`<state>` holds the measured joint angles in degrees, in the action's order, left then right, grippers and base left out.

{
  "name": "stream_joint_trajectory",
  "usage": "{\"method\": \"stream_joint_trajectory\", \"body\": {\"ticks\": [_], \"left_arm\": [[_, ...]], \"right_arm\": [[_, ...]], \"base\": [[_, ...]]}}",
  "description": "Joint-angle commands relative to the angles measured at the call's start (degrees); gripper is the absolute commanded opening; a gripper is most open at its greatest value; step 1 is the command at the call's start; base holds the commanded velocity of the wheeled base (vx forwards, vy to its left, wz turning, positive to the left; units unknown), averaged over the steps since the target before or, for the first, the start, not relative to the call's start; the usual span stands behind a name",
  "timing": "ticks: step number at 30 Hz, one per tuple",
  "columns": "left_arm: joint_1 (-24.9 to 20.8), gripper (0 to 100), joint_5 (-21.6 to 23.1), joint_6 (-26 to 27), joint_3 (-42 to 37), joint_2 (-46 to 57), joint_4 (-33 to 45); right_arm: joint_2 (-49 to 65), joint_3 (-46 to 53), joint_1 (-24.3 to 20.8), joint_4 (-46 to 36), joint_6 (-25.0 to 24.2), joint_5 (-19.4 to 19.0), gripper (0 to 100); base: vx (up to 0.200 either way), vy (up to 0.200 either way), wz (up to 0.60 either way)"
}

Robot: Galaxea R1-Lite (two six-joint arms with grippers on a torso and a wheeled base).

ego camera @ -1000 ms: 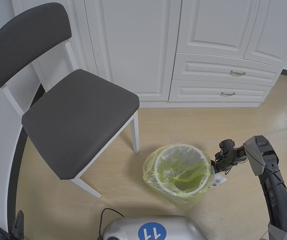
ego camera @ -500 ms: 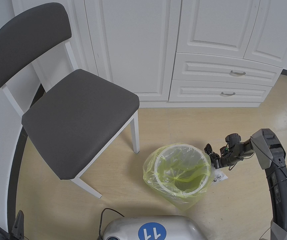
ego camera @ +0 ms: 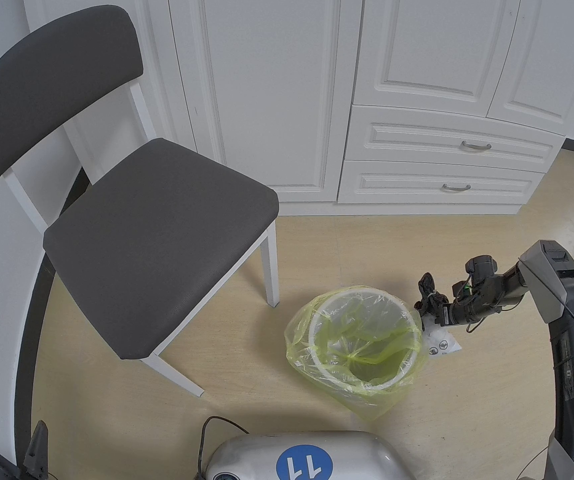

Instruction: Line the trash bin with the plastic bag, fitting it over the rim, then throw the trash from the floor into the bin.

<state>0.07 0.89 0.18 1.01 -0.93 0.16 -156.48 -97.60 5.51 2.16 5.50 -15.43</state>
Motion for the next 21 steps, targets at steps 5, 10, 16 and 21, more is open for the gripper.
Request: {"method": "stream_joint_trajectory", "body": {"ticks": [5, 10, 16, 21], "left_arm": [[0.01, 100, -0.01, -0.01, -0.92, 0.75, 0.02], [0.01, 100, -0.01, -0.01, -0.92, 0.75, 0.02], [0.01, 100, -0.01, -0.01, -0.92, 0.75, 0.02], [0.1, 100, -0.01, -0.01, -0.92, 0.75, 0.02]], "right_arm": [[7.5, 10.5, 2.31, 6.54, -5.06, -2.94, 0], [14.1, 15.42, 3.02, 8.83, -10.51, -5.75, 0], [20.95, 18.5, 3.02, 8.92, -12.0, -6.8, 0], [26.22, 21.05, 3.02, 9.0, -12.0, -10.49, 0]], "base": [[0.0, 0.0, 0.0], [0.0, 0.0, 0.0], [0.0, 0.0, 0.0], [0.0, 0.0, 0.0]]}}
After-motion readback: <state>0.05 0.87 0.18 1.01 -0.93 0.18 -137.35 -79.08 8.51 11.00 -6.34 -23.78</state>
